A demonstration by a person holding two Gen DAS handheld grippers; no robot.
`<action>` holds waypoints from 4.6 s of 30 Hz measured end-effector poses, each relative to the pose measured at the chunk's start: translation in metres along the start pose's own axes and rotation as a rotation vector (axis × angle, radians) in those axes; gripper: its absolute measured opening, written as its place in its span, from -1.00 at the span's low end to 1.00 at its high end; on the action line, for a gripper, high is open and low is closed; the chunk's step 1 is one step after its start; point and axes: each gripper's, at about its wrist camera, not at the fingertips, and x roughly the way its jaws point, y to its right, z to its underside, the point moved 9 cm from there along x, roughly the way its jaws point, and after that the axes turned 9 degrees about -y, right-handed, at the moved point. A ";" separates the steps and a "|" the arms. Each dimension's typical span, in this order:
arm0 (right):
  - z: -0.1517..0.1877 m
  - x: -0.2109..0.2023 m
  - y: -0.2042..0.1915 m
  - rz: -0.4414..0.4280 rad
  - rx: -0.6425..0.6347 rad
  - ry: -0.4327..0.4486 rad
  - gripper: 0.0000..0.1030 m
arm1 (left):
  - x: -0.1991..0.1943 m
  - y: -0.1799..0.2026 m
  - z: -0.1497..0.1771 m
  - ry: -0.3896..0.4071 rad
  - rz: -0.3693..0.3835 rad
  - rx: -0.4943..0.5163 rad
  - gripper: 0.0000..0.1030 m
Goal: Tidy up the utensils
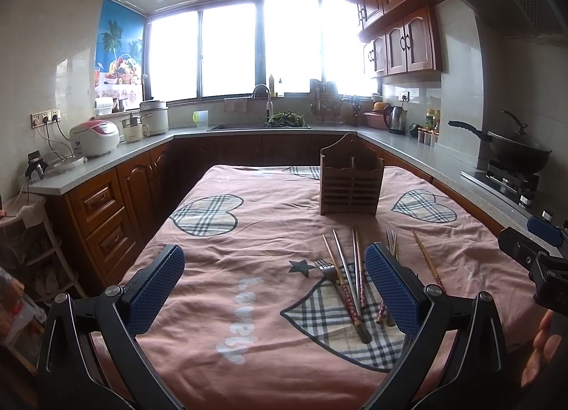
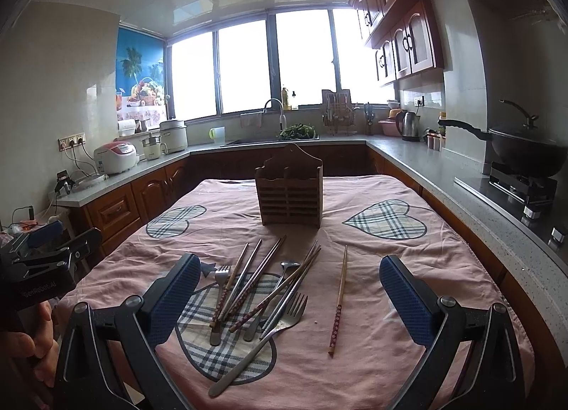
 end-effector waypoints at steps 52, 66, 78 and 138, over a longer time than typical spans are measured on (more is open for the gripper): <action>-0.001 0.164 0.040 -0.077 0.168 -0.315 0.04 | 0.192 0.024 -0.002 -0.421 0.162 -0.033 0.83; 0.010 0.240 0.057 -0.117 0.297 -0.476 -0.38 | 0.271 0.061 0.004 -0.598 0.241 0.006 0.39; 0.021 0.281 0.065 -0.110 0.354 -0.551 -0.57 | 0.313 0.078 0.017 -0.687 0.248 0.027 0.06; -0.076 0.168 0.002 -0.261 0.194 -0.300 -0.90 | 0.149 0.027 -0.072 -0.380 0.431 -0.060 -0.90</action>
